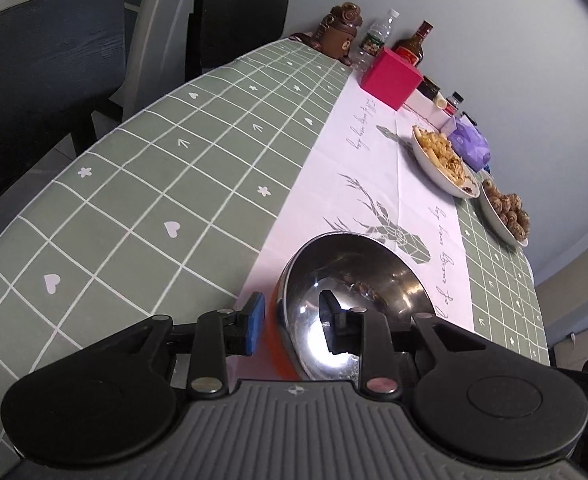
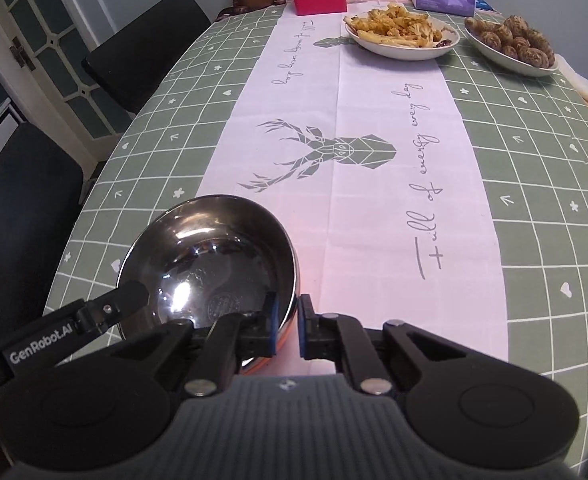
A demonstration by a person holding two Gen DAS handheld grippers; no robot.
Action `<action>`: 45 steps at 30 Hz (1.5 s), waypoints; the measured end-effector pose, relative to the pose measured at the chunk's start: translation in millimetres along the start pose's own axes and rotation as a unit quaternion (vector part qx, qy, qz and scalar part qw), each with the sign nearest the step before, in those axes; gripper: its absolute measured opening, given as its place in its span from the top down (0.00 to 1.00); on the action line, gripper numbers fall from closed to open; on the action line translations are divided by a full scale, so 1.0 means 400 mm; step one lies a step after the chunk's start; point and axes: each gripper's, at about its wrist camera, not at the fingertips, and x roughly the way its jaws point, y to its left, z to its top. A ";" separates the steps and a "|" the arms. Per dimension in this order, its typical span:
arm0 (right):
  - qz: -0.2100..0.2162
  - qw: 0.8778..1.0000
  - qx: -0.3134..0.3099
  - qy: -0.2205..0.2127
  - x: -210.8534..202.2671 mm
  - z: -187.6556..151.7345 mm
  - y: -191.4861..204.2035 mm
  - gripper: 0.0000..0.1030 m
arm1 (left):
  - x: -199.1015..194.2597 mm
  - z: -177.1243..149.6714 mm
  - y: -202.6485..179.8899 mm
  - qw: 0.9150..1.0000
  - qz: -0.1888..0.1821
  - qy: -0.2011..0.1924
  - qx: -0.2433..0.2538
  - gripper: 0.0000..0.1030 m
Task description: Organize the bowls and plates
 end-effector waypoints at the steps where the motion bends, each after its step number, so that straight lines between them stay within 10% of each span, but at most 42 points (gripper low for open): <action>1: 0.004 1.000 -0.004 0.004 -0.002 -0.002 -0.005 0.95 | 0.002 -0.001 -0.004 1.000 0.001 0.005 0.004 0.68; 15: -0.005 0.999 -0.044 0.019 -0.005 -0.020 -0.016 0.84 | 0.036 -0.032 -0.018 0.997 0.046 0.045 0.042 0.77; 28: 0.000 0.999 -0.020 0.038 -0.042 -0.044 -0.015 0.94 | -0.023 -0.044 -0.093 0.990 0.090 0.058 0.090 0.90; 45: 0.005 1.000 -0.003 0.001 -0.313 -0.130 -0.101 0.94 | -0.217 -0.131 -0.226 0.992 0.047 0.038 0.111 0.89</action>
